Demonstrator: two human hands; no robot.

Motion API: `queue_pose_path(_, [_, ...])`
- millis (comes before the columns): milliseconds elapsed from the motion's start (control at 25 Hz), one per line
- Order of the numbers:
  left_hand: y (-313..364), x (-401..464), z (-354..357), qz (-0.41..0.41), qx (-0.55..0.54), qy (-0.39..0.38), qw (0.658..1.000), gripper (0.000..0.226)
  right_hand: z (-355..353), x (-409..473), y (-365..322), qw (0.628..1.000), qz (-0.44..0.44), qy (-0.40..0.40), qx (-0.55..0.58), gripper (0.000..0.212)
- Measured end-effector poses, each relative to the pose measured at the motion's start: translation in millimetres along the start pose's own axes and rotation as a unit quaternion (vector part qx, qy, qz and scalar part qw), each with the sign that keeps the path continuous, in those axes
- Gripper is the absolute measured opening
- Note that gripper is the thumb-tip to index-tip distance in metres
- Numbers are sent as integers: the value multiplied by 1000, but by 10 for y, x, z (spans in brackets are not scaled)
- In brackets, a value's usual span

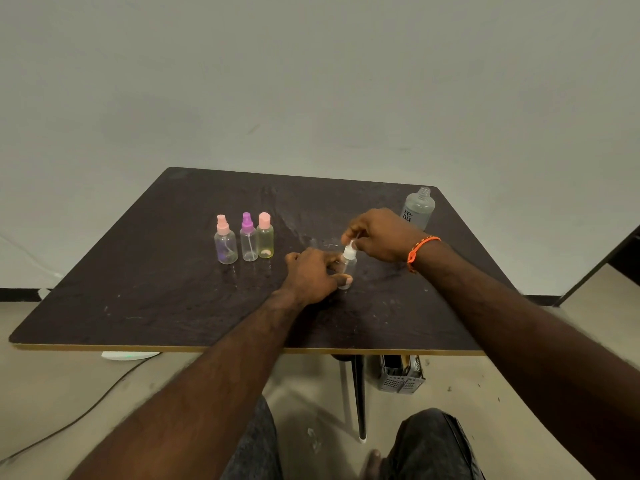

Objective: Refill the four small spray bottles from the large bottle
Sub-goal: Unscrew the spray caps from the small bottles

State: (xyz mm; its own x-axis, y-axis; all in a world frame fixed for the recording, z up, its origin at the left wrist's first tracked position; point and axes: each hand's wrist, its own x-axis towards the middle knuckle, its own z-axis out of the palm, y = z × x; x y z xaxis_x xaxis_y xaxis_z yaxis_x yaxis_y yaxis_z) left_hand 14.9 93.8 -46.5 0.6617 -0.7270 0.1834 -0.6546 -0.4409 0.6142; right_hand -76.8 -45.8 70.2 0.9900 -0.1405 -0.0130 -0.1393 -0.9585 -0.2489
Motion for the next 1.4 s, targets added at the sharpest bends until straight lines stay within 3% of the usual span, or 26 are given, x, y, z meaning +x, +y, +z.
queue_pose_path(80, [9,-11,0,-2,-1,1,1000,26,-1,-51,-22,999,-18,-30,2,42])
queue_pose_path(160, [22,-15,-7,0,8,4,1000,28,9,-94,0,999,-16,-12,48,52])
queue_pose_path(280, [17,-7,-10,3,11,2,1000,33,35,-54,55,999,23,45,15,29])
queue_pose_path(440, [1,-4,6,-1,-3,-3,1000,22,33,-15,15,999,22,25,11,16])
queue_pose_path(560, [-8,-8,18,-3,-17,-2,1000,19,-6,-77,-30,1000,-7,-25,6,45])
queue_pose_path(640, [-9,-6,19,1,-11,-2,1000,16,-13,-117,-4,999,-10,2,39,56])
queue_pose_path(760, [-9,3,14,3,-3,-3,1000,18,13,-82,61,998,9,57,28,33])
queue_pose_path(880, [-17,2,29,0,-2,-2,1000,27,29,-49,54,999,12,47,17,15])
queue_pose_path(1040, [-29,5,41,3,-6,8,1000,26,25,-93,51,998,-9,26,53,42])
queue_pose_path(1400, [-1,3,42,-8,-2,13,1000,42,122,-87,76,996,3,63,62,26])
